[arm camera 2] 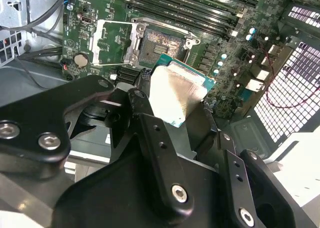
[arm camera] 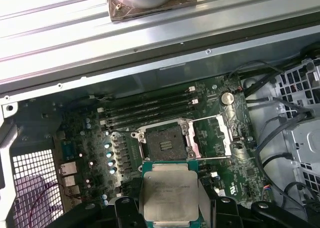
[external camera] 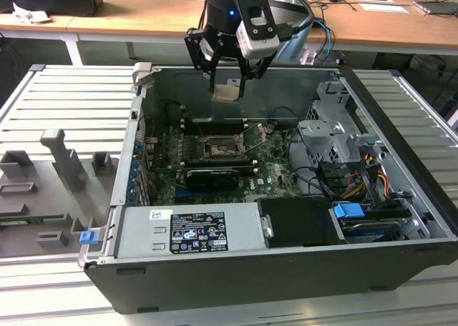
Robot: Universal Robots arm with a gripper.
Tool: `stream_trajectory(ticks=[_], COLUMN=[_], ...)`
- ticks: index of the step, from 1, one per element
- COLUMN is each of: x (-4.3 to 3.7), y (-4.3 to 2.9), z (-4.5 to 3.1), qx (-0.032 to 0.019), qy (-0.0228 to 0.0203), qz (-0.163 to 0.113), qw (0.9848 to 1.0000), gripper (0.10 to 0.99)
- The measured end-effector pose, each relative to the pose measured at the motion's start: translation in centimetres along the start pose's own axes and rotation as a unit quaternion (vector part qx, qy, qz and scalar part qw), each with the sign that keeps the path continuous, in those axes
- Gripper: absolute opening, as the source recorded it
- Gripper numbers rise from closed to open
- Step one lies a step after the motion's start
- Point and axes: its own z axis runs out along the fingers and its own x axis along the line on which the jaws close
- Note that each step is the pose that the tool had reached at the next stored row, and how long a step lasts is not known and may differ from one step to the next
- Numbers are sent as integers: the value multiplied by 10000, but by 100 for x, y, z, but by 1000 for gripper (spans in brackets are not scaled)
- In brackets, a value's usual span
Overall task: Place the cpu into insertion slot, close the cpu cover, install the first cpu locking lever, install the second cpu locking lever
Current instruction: 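Place the cpu into insertion slot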
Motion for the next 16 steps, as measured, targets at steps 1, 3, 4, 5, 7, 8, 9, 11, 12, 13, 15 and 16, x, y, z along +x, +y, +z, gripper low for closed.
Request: stream_trajectory(ticks=[1,3,4,5,7,8,9,11,12,13,15,16], x=[0,0,0,0,0,0,0,0,0,0,0,-1], y=[0,-2,-2,-2,-2,-2,-2,-2,-2,-2,-2,-2], z=[4,14,17,18,21,21,22,24,25,25,26,26], qx=[0,1,1,0,0,0,0,-1,-1,-1,-1,-1], qy=[-1,-1,-1,-2,-3,-3,-4,-5,-6,-7,-8,-8], qz=[9,17,21,24,33,39,48,65,70,79,90,95], qw=[10000,10000,10000,10000,10000,10000,10000,10000,10000,10000,10000,10000], gripper=[529,529,529,529,529,529,529,529,529,529,529,529])
